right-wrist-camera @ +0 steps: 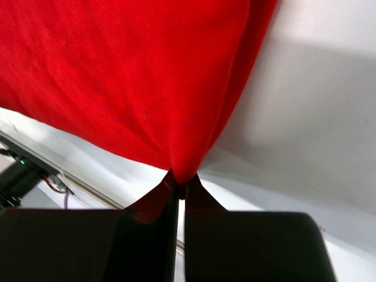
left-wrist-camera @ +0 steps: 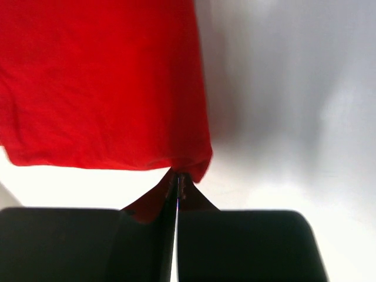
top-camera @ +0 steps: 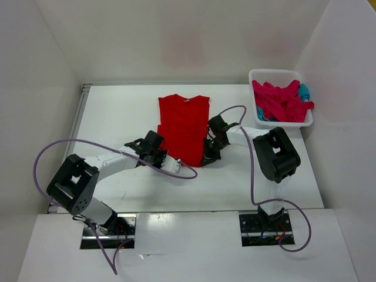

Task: Fold and stack the t-shirts
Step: Grab one side of the 2/3 rectangular tshirt with both arms

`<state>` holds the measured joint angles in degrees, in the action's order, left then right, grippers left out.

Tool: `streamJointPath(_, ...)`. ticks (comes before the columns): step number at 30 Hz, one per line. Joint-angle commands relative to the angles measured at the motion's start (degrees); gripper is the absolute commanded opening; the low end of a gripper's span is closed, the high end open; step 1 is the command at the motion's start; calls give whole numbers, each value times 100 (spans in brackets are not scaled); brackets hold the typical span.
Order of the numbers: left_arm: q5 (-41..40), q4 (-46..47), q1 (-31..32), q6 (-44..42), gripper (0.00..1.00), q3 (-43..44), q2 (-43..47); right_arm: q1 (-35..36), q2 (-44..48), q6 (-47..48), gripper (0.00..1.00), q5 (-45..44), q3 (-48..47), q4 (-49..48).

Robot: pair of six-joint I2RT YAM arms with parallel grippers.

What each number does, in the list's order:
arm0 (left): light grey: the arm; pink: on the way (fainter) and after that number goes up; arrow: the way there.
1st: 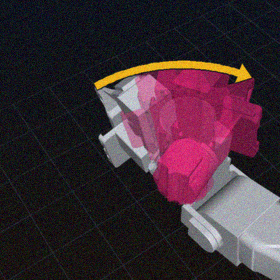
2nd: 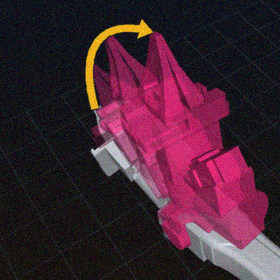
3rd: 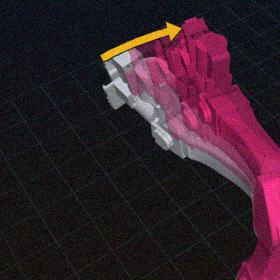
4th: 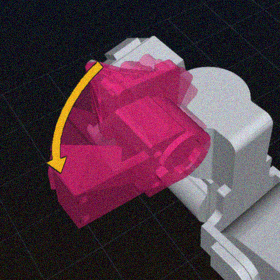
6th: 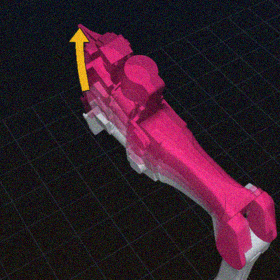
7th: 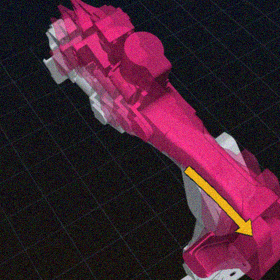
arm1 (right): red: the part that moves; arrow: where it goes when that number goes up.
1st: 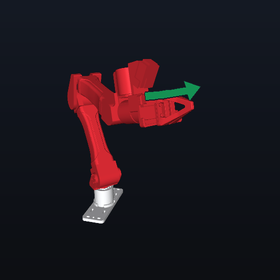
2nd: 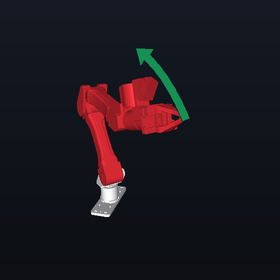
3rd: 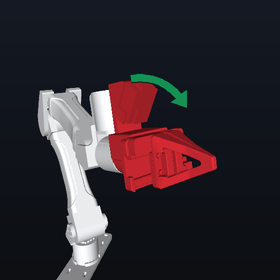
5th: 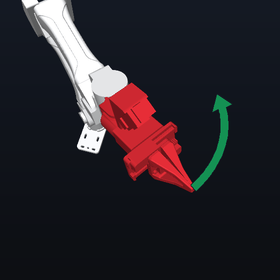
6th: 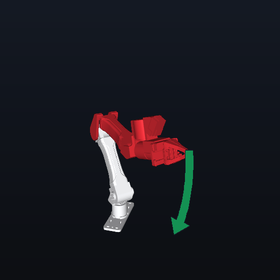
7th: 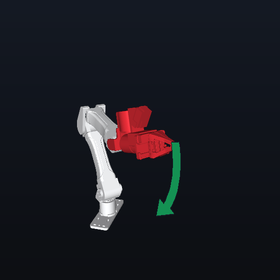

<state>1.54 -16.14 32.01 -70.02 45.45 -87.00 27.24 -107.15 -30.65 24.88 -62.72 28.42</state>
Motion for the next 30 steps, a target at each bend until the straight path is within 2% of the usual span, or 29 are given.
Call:
streamJointPath(1, 40, -811, 305, 523, 0, 26, 332, 70, 343, 375, 0, 131, 268, 426)
streamJointPath(7, 223, -1944, 955, 1560, 0, 253, 474, 193, 1248, 490, 0, 192, 629, 1182)
streamJointPath(11, 328, -2454, 1088, 1974, 0, 315, 693, 404, 1706, 490, 0, 245, 629, 1621)
streamJointPath(17, 909, -3868, 1088, 2247, 0, 1193, 1123, 536, 2593, 438, 0, 245, 419, 2684)
streamJointPath(21, 1330, -4160, 1010, 2247, 0, 1896, 1072, 536, 2892, 324, 0, 245, -98, 3204)
streamJointPath(26, 1902, -4160, 596, 2300, 0, 2766, 624, 475, 2691, 271, 0, 411, -521, 3266)
streamJointPath(30, 1561, -4081, 456, 2502, 0, 3022, 176, 133, 2419, 489, 0, 465, -636, 3204)
